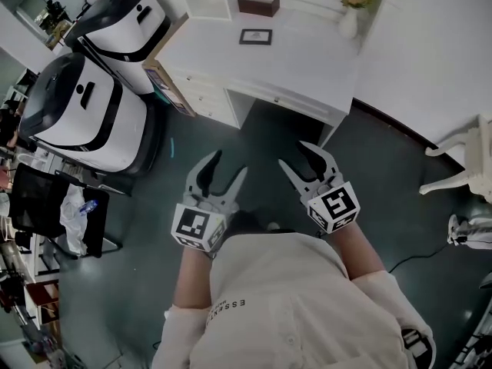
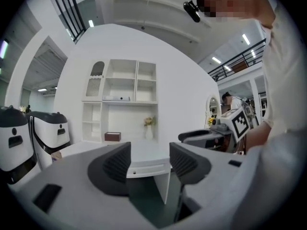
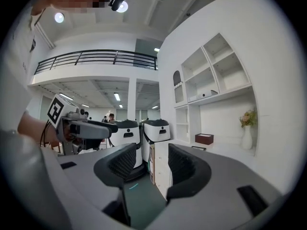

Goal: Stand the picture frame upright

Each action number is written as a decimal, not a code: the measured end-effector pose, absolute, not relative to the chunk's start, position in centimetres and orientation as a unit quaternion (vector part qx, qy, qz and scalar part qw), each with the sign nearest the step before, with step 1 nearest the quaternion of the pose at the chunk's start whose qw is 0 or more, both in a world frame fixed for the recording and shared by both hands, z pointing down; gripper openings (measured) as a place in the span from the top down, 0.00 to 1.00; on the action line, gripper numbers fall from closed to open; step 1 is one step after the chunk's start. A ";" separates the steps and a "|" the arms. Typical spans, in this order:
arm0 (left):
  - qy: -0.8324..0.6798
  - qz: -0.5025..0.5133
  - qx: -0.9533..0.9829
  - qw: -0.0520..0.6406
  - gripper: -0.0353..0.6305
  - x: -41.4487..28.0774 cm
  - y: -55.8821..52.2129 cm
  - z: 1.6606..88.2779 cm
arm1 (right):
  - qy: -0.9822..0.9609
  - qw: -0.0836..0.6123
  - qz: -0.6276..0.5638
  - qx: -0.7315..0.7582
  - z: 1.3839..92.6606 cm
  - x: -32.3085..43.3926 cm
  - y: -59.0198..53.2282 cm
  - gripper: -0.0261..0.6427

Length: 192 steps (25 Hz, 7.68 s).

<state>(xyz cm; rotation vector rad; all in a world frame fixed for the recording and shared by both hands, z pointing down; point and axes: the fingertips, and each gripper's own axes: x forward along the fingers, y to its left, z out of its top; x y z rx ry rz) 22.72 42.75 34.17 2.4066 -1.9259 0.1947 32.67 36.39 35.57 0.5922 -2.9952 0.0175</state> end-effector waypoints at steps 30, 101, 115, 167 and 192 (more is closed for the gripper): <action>-0.536 0.052 0.840 0.063 0.60 -1.2 17.7 34.5 | -0.931 0.066 0.104 0.344 36.0 13.2 11.3 0.66; -0.547 0.136 0.808 0.171 0.60 -7.8 -11.7 47.3 | -0.814 0.377 0.265 0.354 61.2 6.6 -21.5 0.79; -0.509 0.145 0.826 0.194 0.60 -7.5 -6.0 48.8 | -0.798 0.381 0.271 0.380 61.1 7.3 -15.0 0.79; -0.298 -0.039 0.701 0.646 0.63 -0.5 2.7 62.8 | -0.816 0.392 0.256 0.338 61.2 11.1 -1.3 0.79; -0.235 -0.101 0.690 0.677 0.84 0.9 2.2 60.6 | -0.857 0.281 0.300 0.309 59.5 10.7 -1.3 0.77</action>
